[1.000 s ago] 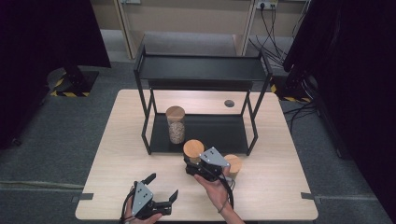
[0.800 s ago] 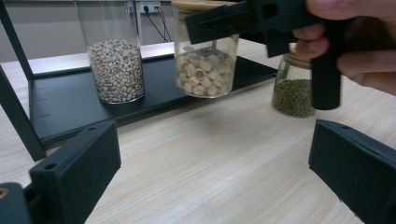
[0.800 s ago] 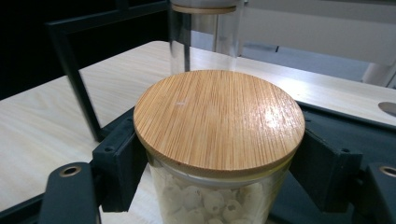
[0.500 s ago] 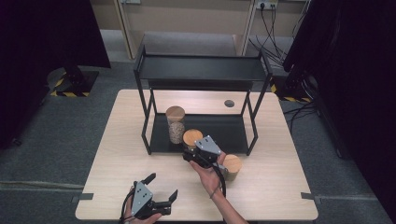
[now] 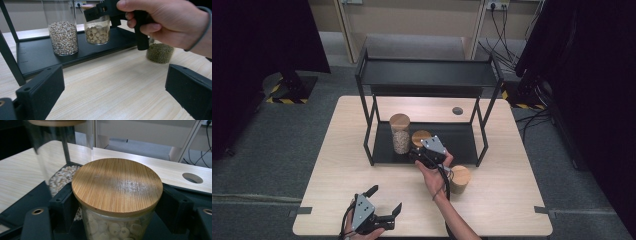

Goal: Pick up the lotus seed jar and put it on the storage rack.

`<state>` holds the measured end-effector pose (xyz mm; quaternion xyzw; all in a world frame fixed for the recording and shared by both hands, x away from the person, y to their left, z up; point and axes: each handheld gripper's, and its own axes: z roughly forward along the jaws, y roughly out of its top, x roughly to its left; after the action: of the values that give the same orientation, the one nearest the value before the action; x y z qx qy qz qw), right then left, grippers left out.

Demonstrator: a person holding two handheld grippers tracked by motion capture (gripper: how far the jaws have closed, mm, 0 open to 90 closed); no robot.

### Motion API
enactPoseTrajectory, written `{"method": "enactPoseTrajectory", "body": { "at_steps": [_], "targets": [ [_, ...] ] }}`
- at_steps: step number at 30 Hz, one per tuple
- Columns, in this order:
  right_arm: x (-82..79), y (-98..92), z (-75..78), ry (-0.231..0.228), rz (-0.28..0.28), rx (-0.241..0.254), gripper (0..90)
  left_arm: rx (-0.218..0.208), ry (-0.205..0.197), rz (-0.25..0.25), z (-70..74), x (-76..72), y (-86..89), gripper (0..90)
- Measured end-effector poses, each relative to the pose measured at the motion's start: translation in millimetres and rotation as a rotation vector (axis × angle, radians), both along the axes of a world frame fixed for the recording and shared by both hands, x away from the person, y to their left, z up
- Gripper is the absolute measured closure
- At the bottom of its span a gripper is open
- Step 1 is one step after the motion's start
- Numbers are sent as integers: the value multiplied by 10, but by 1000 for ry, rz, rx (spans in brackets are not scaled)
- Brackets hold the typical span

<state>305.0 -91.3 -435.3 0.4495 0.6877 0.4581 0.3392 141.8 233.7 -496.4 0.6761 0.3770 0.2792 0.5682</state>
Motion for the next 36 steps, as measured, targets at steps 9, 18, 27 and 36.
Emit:
{"method": "enactPoseTrajectory", "body": {
  "at_steps": [9, 18, 27, 36],
  "targets": [
    [158, 57, -78, 35, -21, 12, 253, 0, -3, 0, 1, 0, 5, 16],
    [211, 56, -121, 52, -30, 27, 251, 1, -2, 0, 0, 1, 5, 16],
    [36, 83, 72, 58, -72, 57, 124, -1, -4, -2, -2, -4, 6, 16],
    [-136, -43, 199, 46, -44, 77, 52, 0, -4, -1, -4, -2, 5, 16]
  ]
}}
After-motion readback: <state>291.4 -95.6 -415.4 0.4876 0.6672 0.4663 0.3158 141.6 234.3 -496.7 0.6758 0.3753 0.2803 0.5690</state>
